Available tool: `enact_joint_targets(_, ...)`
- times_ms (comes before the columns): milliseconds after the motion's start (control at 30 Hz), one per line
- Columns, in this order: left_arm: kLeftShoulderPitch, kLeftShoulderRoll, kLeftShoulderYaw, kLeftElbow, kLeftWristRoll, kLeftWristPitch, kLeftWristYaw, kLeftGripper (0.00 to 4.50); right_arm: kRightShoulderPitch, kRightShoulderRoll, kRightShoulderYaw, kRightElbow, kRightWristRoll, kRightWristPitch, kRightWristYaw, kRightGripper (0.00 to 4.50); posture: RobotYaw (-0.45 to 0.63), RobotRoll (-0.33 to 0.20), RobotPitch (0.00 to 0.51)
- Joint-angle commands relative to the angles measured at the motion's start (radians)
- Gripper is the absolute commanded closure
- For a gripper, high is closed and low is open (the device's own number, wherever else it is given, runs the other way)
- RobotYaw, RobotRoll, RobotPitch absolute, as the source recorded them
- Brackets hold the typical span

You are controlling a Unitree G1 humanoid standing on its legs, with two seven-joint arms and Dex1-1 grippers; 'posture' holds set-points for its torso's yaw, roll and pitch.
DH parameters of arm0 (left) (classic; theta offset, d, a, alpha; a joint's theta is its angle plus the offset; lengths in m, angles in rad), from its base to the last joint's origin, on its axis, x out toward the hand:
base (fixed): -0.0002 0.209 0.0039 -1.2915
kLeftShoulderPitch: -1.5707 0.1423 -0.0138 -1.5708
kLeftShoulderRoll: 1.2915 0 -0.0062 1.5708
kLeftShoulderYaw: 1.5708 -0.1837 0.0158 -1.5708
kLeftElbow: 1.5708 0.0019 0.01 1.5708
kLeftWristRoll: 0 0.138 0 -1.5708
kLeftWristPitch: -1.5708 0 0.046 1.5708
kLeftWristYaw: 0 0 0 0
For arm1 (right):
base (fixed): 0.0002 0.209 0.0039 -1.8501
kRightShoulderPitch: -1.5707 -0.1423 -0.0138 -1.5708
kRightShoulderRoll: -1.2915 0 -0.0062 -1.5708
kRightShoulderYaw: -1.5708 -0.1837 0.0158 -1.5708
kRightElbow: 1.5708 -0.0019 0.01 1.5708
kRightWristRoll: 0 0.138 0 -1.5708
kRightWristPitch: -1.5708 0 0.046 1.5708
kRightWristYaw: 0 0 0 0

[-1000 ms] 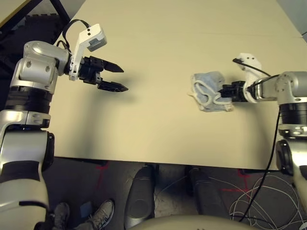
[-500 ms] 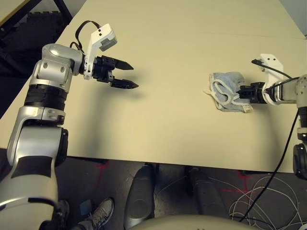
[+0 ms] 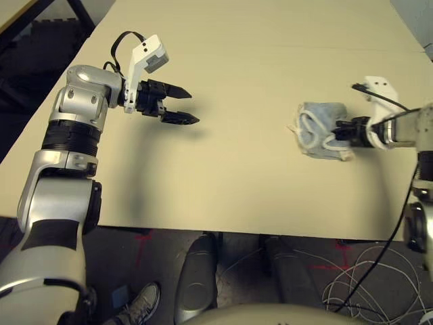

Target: Wipe the water off the table with a rag.

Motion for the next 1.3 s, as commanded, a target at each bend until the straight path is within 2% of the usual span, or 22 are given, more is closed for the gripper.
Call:
enact_joint_targets(33, -0.014, 0.005, 0.004, 0.028, 0.010, -0.017, -0.006, 0.00, -0.017, 0.090, -0.003, -0.068, 0.116, 0.038, -0.071, 4.47, -0.01, 0.000, 0.236)
enact_joint_targets(133, -0.027, 0.001, 0.002, 0.040, 0.013, -0.023, -0.008, 0.00, -0.006, 0.245, 0.020, -0.099, 0.224, 0.038, -0.168, 4.47, 0.00, 0.000, 0.240)
enact_joint_targets(300, -0.044, 0.005, 0.001, 0.049, 0.016, -0.029, -0.017, 0.00, 0.022, 0.413, 0.029, -0.101, 0.350, 0.038, -0.342, 4.47, 0.01, 0.000, 0.248)
enact_joint_targets(433, -0.050, 0.013, 0.003, 0.051, 0.020, -0.030, -0.021, 0.00, 0.013, 0.554, 0.012, -0.065, 0.373, 0.038, -0.445, 4.47, 0.03, 0.000, 0.255)
enact_joint_targets(533, -0.046, 0.018, 0.005, 0.045, 0.022, -0.027, -0.023, 0.00, -0.016, 0.606, -0.006, -0.026, 0.349, 0.038, -0.470, 4.47, 0.04, 0.000, 0.260)
enact_joint_targets(633, -0.033, 0.024, 0.009, 0.028, 0.018, -0.014, -0.024, 0.00, -0.030, 0.596, -0.009, 0.044, 0.293, 0.013, -0.457, 4.47, 0.05, 0.000, 0.263)
enact_joint_targets(867, -0.010, 0.027, 0.014, 0.005, 0.011, 0.003, -0.020, 0.00, 0.028, 0.547, 0.027, 0.183, 0.181, -0.062, -0.415, 4.47, 0.05, 0.000, 0.271)
enact_joint_targets(1100, -0.018, 0.015, 0.012, 0.010, 0.012, 0.006, -0.016, 0.00, 0.057, 0.545, -0.013, 0.156, 0.125, -0.043, -0.419, 4.47, 0.04, 0.000, 0.276)
enact_joint_targets(1200, -0.016, 0.009, 0.011, 0.008, 0.011, 0.008, -0.016, 0.00, 0.039, 0.506, -0.062, 0.135, 0.104, -0.018, -0.424, 4.47, 0.03, 0.000, 0.278)
enact_joint_targets(1300, -0.012, 0.007, 0.013, 0.004, 0.009, 0.011, -0.016, 0.00, 0.005, 0.405, -0.106, 0.148, 0.078, -0.009, -0.401, 4.47, 0.03, 0.000, 0.279)
